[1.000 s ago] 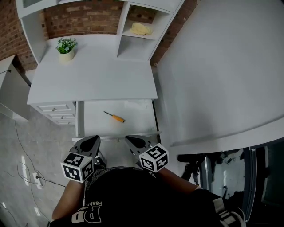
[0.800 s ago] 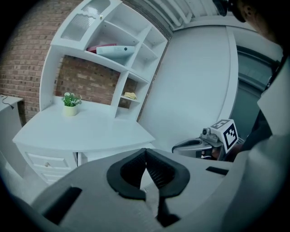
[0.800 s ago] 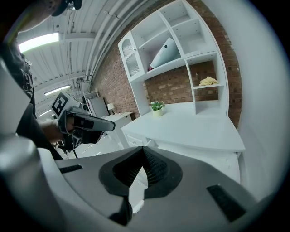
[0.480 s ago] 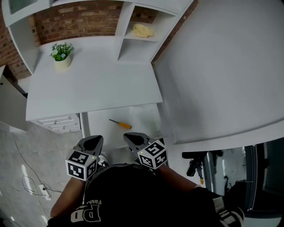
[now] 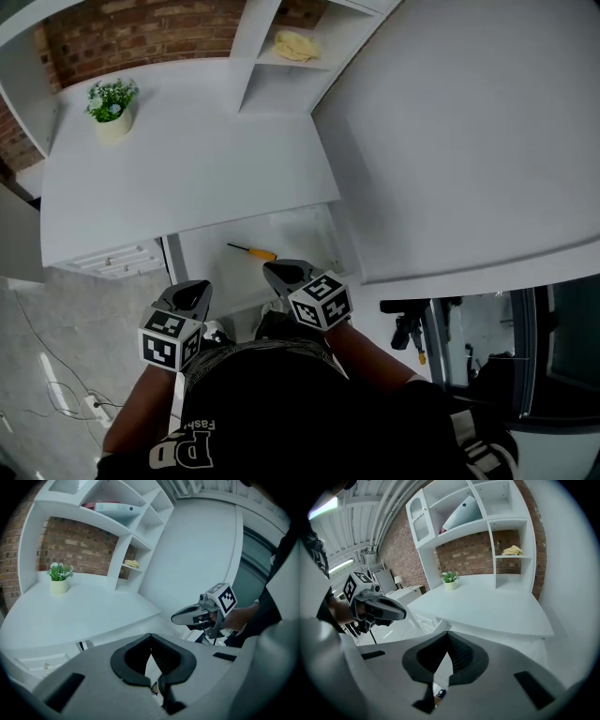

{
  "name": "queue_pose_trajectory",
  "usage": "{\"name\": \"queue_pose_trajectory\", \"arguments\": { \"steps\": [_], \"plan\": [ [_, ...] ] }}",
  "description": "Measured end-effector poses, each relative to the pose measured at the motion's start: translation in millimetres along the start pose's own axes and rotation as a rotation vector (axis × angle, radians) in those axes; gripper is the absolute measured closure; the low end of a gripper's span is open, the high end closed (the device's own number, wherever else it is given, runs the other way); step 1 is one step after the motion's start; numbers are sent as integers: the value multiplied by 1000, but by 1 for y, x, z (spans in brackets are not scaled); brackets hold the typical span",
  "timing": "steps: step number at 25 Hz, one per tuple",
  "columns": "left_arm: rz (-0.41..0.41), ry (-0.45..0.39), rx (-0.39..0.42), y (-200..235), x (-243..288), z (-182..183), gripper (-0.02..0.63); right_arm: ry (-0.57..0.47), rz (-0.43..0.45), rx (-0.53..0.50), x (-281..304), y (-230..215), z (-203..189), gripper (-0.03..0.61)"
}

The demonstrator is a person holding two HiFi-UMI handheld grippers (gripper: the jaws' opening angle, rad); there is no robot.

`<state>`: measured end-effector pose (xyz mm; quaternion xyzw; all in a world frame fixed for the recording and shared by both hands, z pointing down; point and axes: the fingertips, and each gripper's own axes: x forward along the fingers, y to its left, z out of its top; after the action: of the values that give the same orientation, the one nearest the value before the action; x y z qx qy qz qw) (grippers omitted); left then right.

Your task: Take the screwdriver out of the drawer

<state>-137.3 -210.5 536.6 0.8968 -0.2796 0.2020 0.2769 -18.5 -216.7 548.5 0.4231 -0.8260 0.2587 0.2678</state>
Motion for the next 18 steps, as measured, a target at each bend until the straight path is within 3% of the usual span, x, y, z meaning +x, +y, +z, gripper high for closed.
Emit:
{"name": "queue_pose_trajectory", "arguments": {
  "steps": [6, 13, 18],
  "plan": [
    [9, -4, -24, 9, 6, -5, 598, 62, -9, -12, 18, -19, -13, 575],
    [69, 12, -93, 24, 11, -21, 598, 188, -22, -169, 57, -49, -40, 575],
    [78, 41, -116, 19, 30, -29, 598, 262, -17, -218, 83, -71, -64, 575]
  ]
}}
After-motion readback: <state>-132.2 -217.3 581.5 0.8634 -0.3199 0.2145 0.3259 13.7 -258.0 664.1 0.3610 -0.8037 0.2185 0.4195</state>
